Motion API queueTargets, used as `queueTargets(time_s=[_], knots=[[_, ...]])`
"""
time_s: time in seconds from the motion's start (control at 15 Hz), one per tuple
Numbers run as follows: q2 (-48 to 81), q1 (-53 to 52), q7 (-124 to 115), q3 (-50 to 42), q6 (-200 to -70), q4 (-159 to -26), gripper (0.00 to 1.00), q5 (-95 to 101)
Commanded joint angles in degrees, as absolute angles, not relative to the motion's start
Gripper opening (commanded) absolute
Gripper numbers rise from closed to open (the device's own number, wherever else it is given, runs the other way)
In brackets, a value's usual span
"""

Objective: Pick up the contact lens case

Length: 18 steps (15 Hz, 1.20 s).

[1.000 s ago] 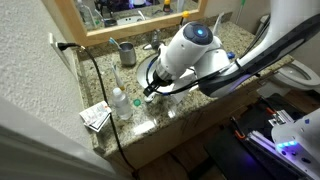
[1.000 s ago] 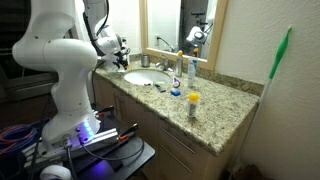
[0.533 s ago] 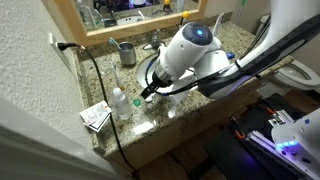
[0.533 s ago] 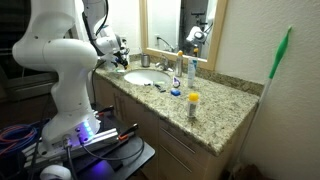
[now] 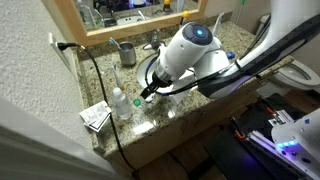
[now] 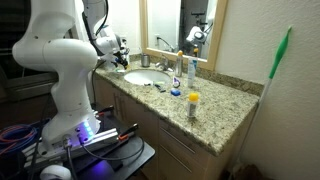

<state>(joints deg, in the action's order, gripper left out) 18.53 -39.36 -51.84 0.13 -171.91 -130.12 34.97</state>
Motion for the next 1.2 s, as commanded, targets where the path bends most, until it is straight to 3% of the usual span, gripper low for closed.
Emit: queueTargets(time_s=[0.0,0.8,0.87,0.93,1.13], knots=[[18.53,-39.36,-51.84,0.13,-171.91,-130.12,1.00,34.97],[21.27,-42.10,-57.50,-4.48,-173.33,-128.84,1.00,37.84],[21.06,-42.84,-58.11,-5.20,-173.29,-128.92,0.75,38.50],[20.52,-42.52,-57.66,-4.62,-173.18,-129.56,0.74,38.11],[19.92,-43.05,-57.94,-4.49,-171.80,-129.97,0.52,38.08]])
